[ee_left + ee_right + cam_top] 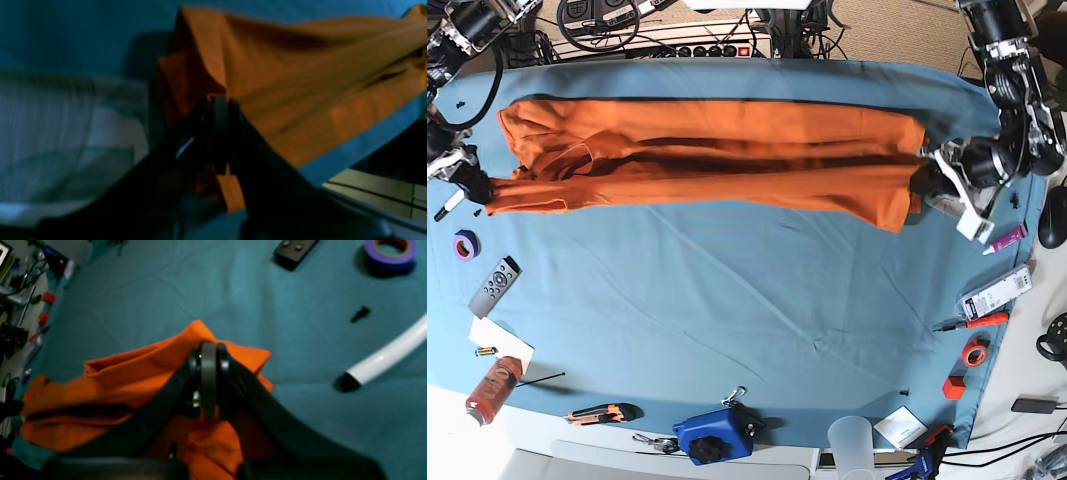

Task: Layout the t-shirt on the table in an organized manner, then fold the t-shirt properly
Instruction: 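Fold the hem edge over toward the collar edge with both grippers, then release the fold and adjust the end near the left gripper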

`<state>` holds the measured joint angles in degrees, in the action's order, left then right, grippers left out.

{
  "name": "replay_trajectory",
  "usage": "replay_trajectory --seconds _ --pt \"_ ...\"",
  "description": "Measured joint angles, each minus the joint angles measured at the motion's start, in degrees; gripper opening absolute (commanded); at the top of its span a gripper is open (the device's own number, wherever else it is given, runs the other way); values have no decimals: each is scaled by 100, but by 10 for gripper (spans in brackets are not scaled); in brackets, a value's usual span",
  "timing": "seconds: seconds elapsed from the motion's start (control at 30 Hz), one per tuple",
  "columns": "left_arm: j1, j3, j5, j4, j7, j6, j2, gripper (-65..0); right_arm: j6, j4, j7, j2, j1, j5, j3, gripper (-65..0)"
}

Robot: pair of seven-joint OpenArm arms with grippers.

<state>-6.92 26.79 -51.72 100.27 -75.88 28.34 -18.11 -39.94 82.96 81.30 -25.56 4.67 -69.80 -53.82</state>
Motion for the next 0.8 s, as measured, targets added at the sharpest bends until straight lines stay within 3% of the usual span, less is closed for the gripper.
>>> replay_trajectory --seconds 0.33,0.47,0.57,0.6,0.67,0.73,0.8 --pt "-105 2 -2 63 4 4 0 -650 0 4 9 17 505 133 24 -650" --pt "-181 2 -2 63 35 4 39 -650 2 4 -11 306 514 588 22 -650" --pt "-308 2 -2 63 37 332 138 -650 2 4 -7 404 520 612 22 -650" --pt "-350 2 2 63 26 350 157 -628 2 4 -13 393 516 610 20 -650" --pt "-424 0 -2 63 22 396 162 -508 2 4 -20 372 516 603 20 -640" --pt "-485 2 2 63 42 387 157 -395 0 4 -15 369 522 616 20 -529" --pt "-546 2 4 63 162 160 160 -327 0 4 -17 352 527 564 20 -454"
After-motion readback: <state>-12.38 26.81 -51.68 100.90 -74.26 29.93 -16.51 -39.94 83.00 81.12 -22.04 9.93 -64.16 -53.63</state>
